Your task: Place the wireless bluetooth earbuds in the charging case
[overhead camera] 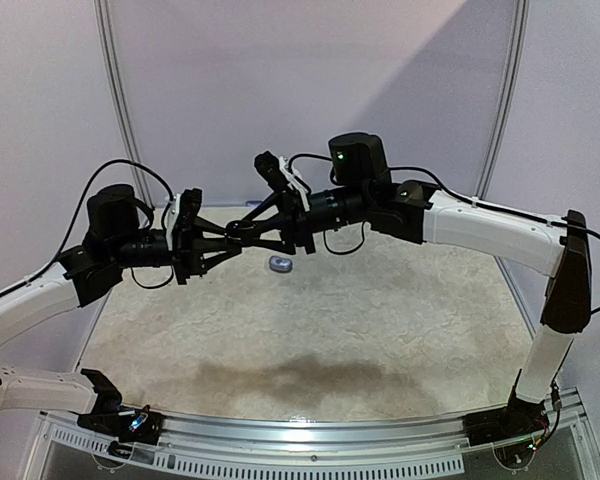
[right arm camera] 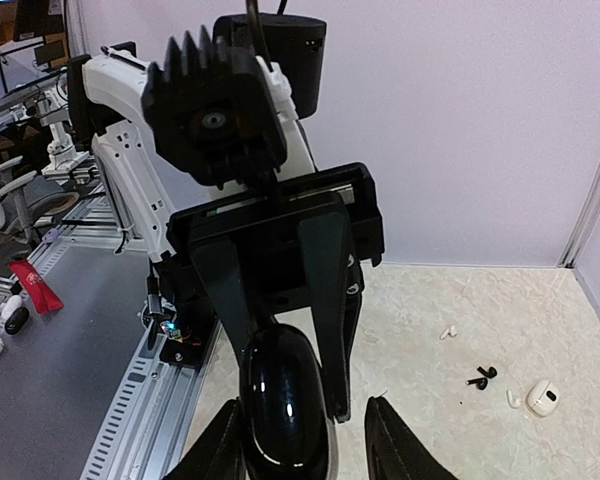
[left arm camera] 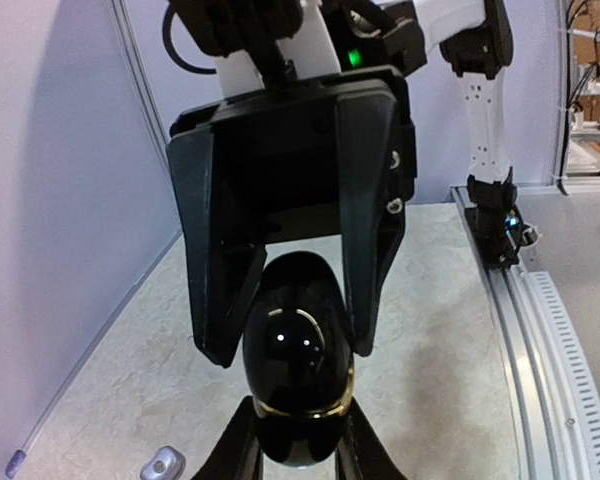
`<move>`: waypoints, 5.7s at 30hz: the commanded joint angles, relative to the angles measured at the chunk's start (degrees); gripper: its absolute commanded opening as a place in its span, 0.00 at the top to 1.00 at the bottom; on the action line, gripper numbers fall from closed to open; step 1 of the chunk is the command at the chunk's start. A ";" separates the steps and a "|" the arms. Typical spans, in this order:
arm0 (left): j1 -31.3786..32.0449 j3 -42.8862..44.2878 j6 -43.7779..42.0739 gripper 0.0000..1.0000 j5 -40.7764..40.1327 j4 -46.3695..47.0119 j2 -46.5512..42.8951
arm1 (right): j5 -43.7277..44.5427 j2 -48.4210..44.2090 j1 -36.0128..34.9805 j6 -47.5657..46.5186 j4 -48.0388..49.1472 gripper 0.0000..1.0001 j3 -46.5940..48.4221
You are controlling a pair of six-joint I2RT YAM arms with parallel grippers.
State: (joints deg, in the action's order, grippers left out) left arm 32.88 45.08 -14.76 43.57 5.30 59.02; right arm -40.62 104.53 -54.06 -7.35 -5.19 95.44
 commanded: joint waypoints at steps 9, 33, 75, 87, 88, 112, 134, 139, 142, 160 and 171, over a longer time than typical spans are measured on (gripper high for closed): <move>3.41 0.21 -14.78 1.00 -2.31 -9.90 -1.44 | 4.13 1.60 0.01 1.20 -1.96 0.64 3.27; 2.89 -3.29 0.62 1.00 -1.35 2.81 -1.94 | -3.47 2.33 1.30 4.40 -4.46 0.78 2.99; -14.20 24.79 -6.79 0.27 -29.55 -53.93 21.93 | 22.89 -5.77 6.42 3.47 -1.59 1.00 -8.95; -18.56 48.18 13.32 0.62 -38.46 -62.76 52.72 | 23.87 -6.51 6.40 3.84 -2.49 1.00 -10.89; -18.65 48.85 14.35 0.63 -39.07 -62.39 54.32 | 23.77 -6.56 6.39 3.69 -2.59 1.00 -10.89; -21.36 47.59 19.40 0.73 -42.78 -55.86 66.23 | 22.29 -4.86 6.42 1.46 -5.40 1.00 -7.75; -20.16 46.64 17.23 0.99 -40.31 -53.77 67.46 | 22.40 -4.77 6.38 1.05 -6.01 1.00 -7.50; -18.12 43.79 15.82 1.00 -40.32 -54.47 65.67 | 22.42 -4.86 6.35 0.76 -5.90 1.00 -7.46; -16.54 41.43 15.88 1.00 -39.33 -54.84 64.53 | 22.33 -4.86 6.41 0.59 -5.98 1.00 -7.54; 1.63 21.88 14.24 1.00 -35.47 -53.00 55.35 | 24.23 -11.22 6.34 2.36 -3.78 1.00 -16.89; 5.11 21.62 10.32 0.68 -32.07 -53.72 54.70 | 25.44 -14.62 6.39 3.81 -2.88 1.00 -20.15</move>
State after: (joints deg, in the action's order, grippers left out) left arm 36.42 70.08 -2.63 5.15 -43.92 110.37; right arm -16.05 91.35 -47.88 -4.36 -9.67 75.75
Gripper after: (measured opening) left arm 0.228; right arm 0.141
